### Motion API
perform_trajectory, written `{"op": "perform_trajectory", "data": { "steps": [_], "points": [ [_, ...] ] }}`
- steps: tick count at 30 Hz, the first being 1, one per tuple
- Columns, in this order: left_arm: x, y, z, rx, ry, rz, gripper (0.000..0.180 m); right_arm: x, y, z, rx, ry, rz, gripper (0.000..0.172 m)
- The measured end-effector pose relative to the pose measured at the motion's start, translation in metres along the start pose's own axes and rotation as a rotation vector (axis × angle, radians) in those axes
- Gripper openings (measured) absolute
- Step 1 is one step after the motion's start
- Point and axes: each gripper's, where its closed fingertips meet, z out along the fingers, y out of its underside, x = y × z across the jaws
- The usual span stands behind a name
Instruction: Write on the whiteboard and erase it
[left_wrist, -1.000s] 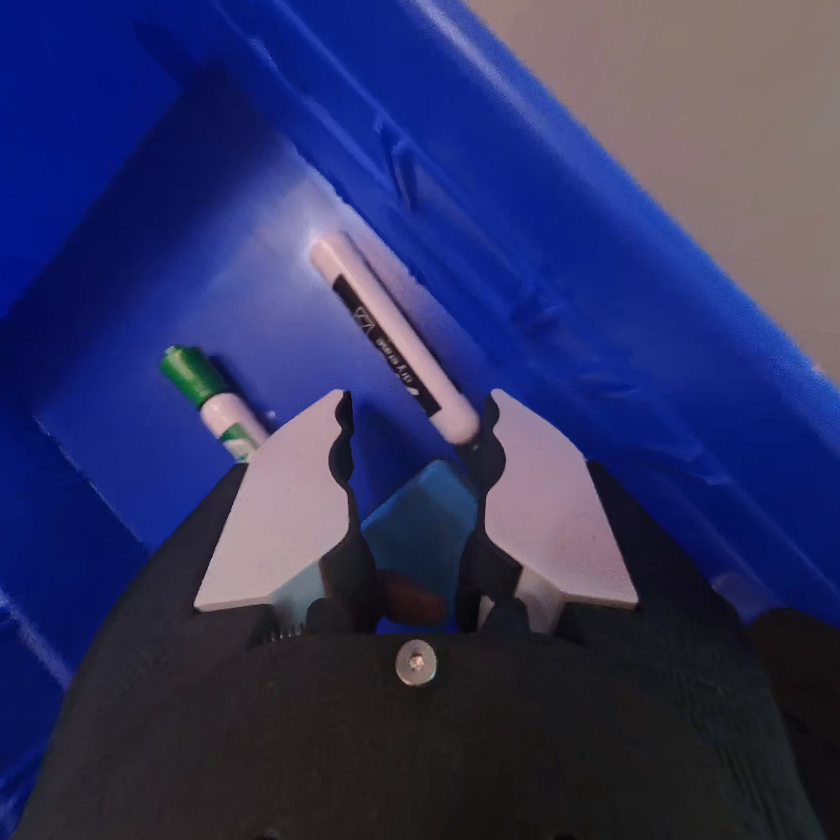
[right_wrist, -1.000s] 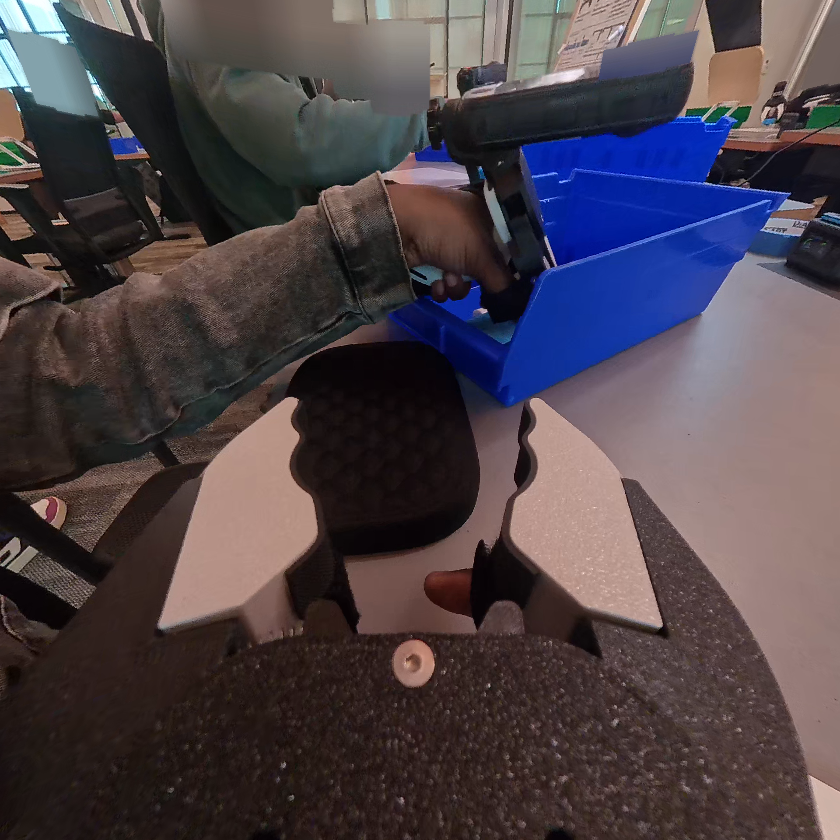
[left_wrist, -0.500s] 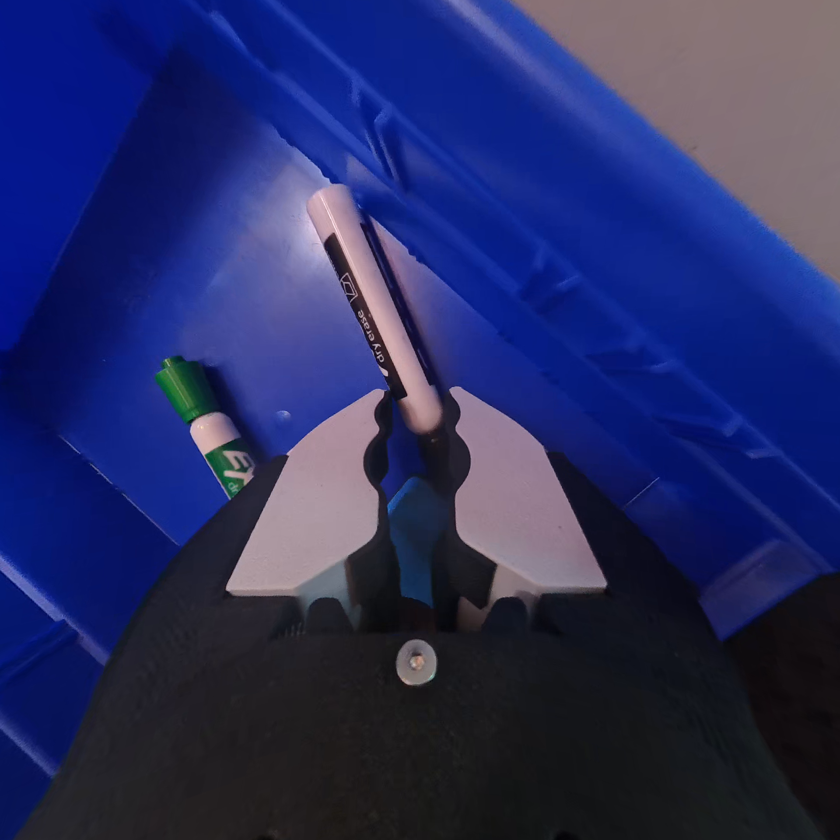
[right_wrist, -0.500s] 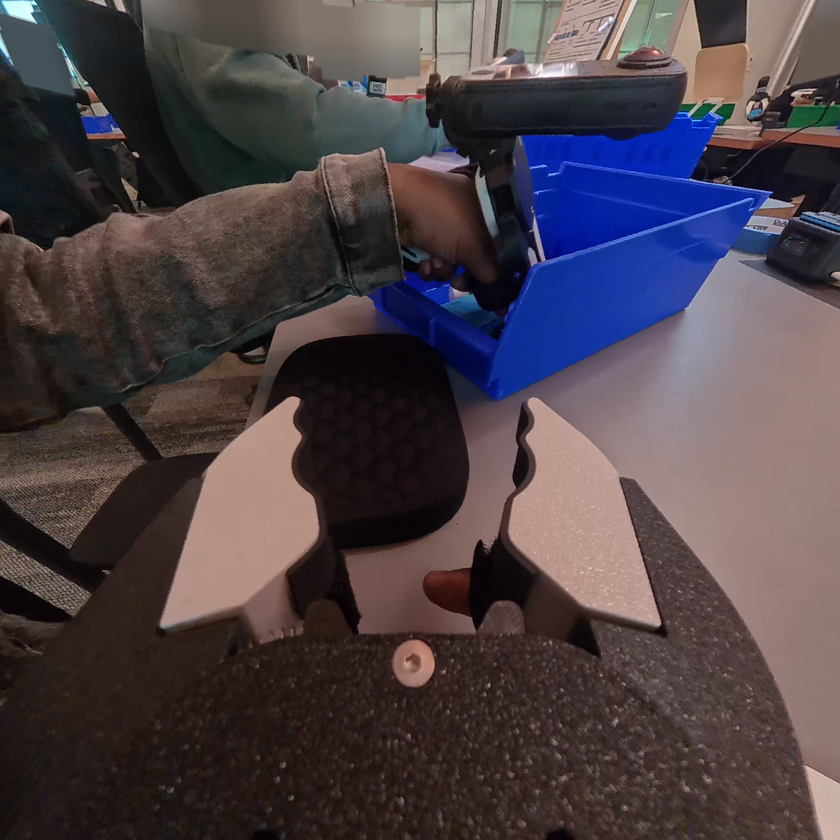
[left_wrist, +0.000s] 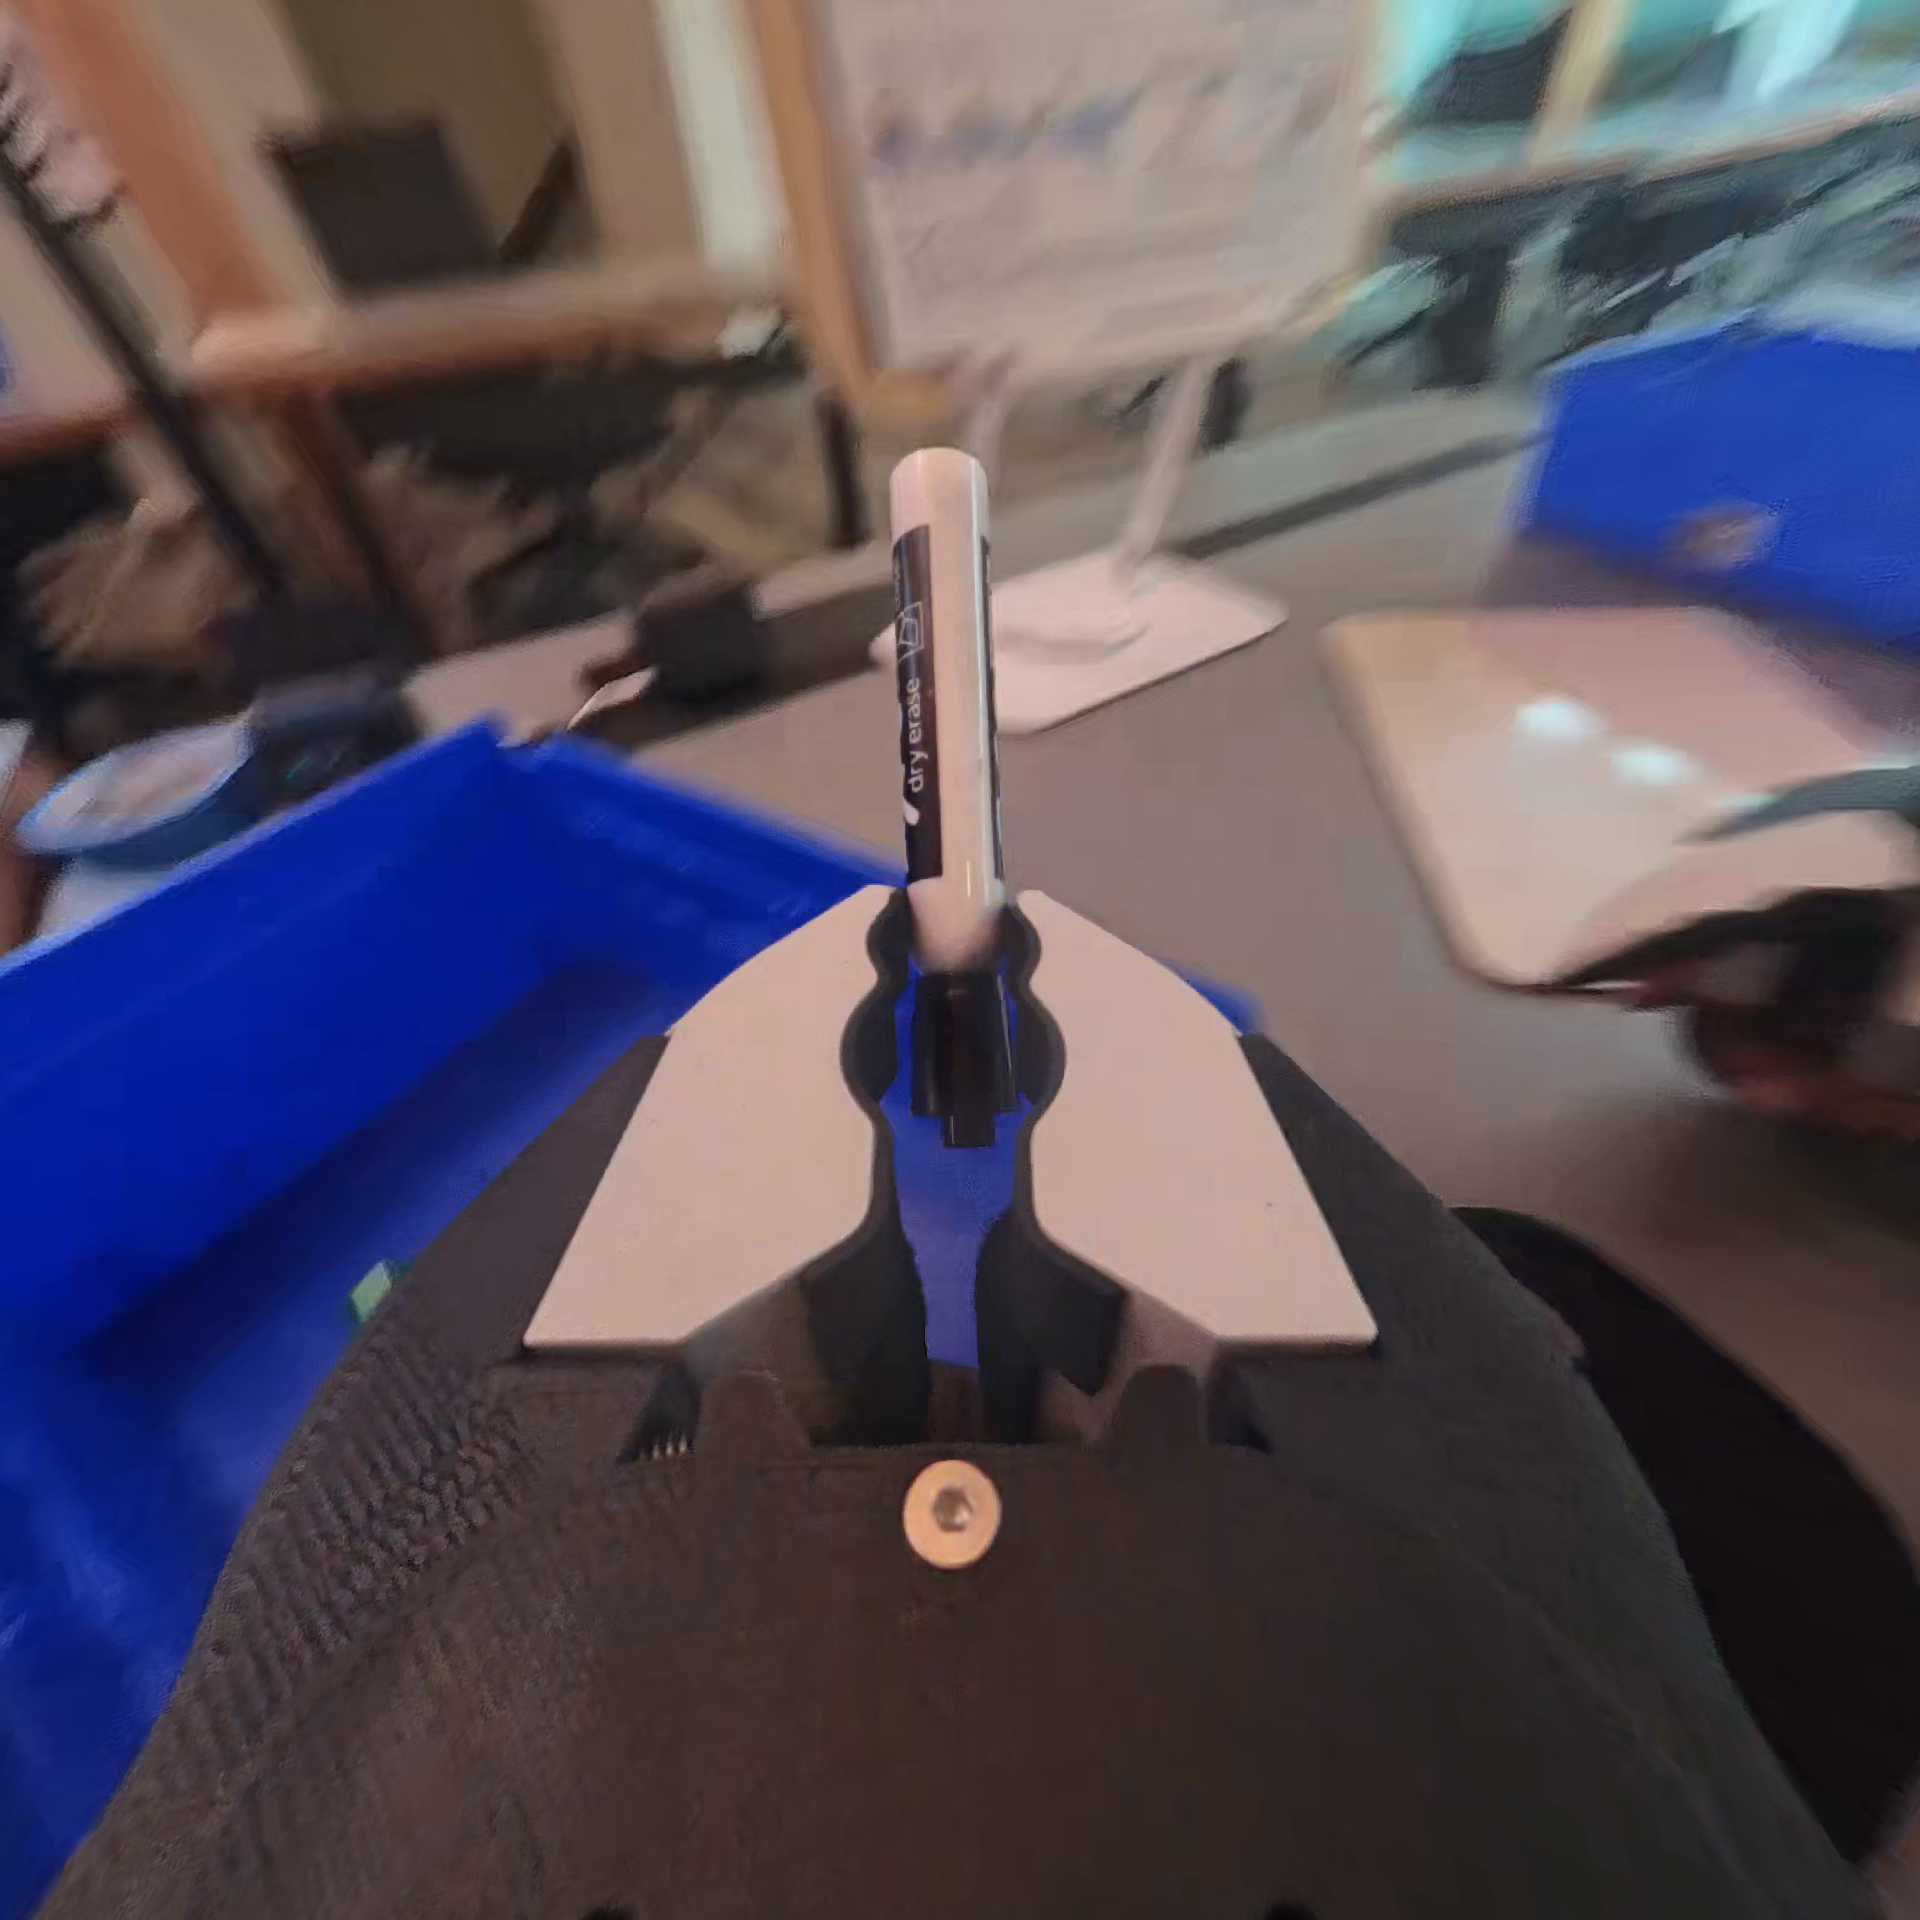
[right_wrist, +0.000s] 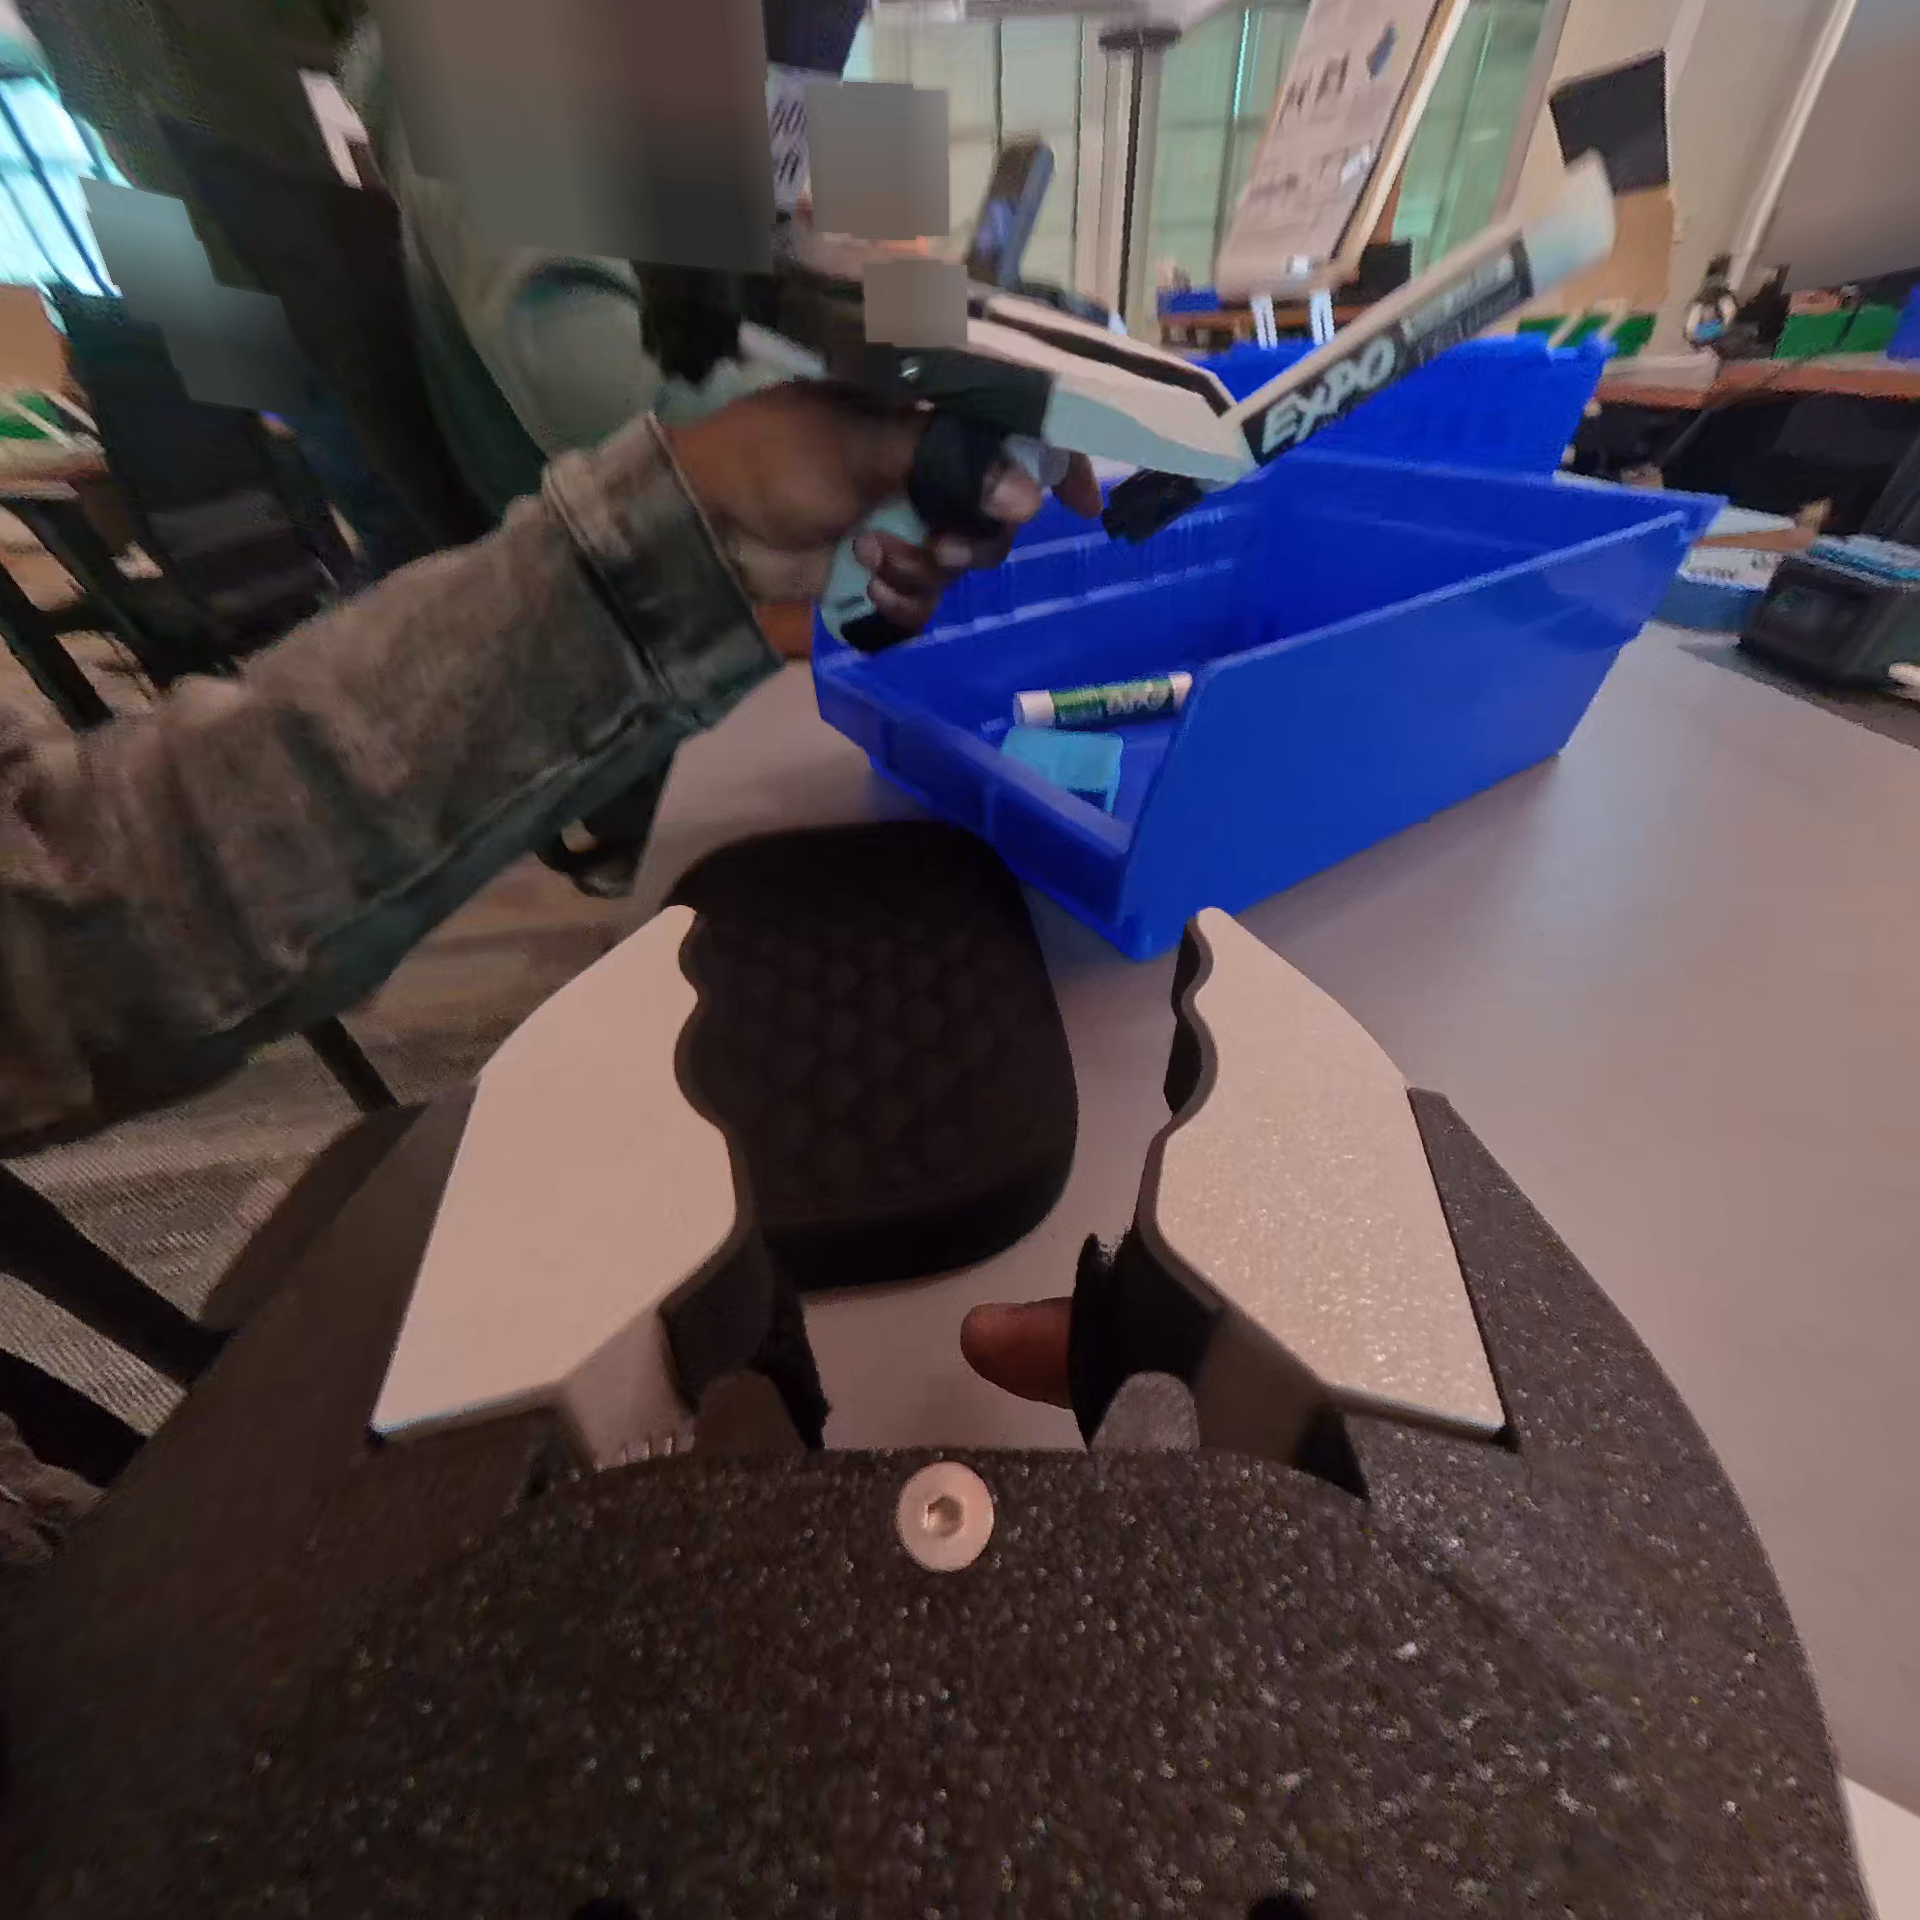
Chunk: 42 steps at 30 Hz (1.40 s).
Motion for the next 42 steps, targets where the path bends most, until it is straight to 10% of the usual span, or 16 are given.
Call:
{"op": "perform_trajectory", "data": {
  "steps": [4, 10, 24, 31, 37, 42],
  "points": [
    [0.095, -0.032, -0.021, 0.197, 0.373, 0.103, 0.017, -0.007, -0.041, -0.016, 0.24, -0.09, 0.084, 0.078],
    [0.193, -0.014, -0.02, 0.075, 0.701, 0.259, 0.017, -0.016, -0.085, -0.05, 0.382, -0.209, 0.081, 0.069],
    [0.245, -0.029, -0.011, 0.053, 0.903, 0.311, 0.017, -0.04, -0.088, -0.075, 0.323, -0.248, -0.262, 0.025],
    [0.248, -0.029, -0.006, 0.06, 0.853, 0.355, 0.018, -0.037, -0.087, -0.08, 0.297, -0.224, -0.272, 0.019],
    [0.23, -0.013, 0.016, -0.061, 0.502, 0.519, 0.081, -0.028, -0.099, -0.098, 0.359, -0.127, -0.239, 0.019],
    [0.239, -0.013, 0.032, 0.017, 0.278, 0.802, 0.066, -0.031, -0.089, -0.096, 0.29, -0.055, -0.259, 0.02]
  ]
}}
